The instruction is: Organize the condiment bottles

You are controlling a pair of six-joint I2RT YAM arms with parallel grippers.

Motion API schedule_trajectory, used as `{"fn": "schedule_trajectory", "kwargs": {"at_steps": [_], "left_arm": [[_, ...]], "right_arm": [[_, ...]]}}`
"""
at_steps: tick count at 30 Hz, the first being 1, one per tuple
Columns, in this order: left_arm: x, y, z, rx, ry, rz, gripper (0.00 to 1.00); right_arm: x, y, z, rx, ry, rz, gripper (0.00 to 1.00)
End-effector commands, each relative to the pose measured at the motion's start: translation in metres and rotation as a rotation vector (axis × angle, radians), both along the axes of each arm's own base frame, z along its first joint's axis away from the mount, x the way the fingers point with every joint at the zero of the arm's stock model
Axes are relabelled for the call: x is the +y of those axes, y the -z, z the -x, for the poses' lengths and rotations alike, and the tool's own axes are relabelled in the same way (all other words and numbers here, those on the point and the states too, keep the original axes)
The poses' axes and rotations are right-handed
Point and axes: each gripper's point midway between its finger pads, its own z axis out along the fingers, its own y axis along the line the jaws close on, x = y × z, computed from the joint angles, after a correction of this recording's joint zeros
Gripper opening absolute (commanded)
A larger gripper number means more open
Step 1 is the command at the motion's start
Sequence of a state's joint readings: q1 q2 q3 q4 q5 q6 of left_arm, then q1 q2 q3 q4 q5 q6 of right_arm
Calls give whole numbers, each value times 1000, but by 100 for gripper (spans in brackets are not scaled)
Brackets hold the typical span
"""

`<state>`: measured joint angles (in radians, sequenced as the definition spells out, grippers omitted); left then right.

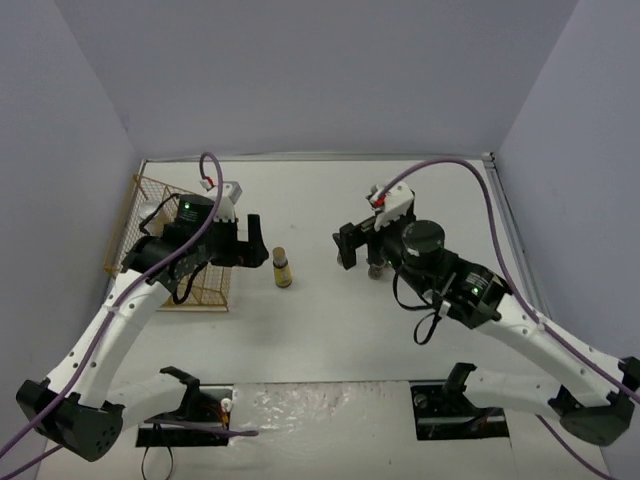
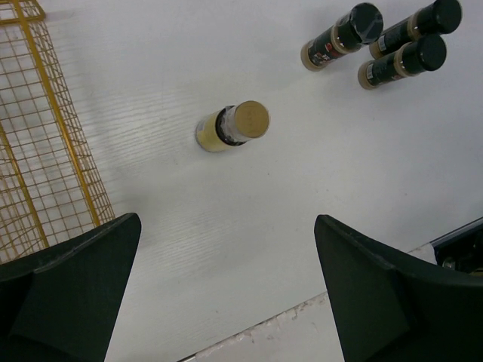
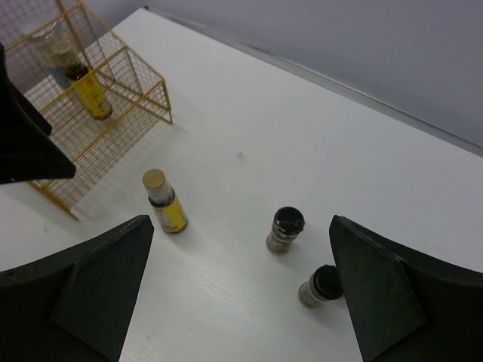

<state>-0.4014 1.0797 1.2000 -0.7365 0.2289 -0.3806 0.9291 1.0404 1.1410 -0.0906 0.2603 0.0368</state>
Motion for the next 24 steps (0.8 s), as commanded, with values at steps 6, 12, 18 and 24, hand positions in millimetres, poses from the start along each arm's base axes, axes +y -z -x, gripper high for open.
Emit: {"fn": "schedule_trajectory", "kwargs": {"at_steps": [6,12,18,24], "left_arm": [[-61,17,-44,50,-12,-106,97],[-58,51,-57,143,-75,-215,97],[-62,68,-60,189,-90,-236,90],[-69,81,-62,217,-91,-258,80]], "right_arm": [[-68,-11,16,19,235,-166,100],[-84,-16,29,18,238,-203,100],[-97,-16,34,21,263,-210,100],[-101,-12,37,27,270,-208,100]]}}
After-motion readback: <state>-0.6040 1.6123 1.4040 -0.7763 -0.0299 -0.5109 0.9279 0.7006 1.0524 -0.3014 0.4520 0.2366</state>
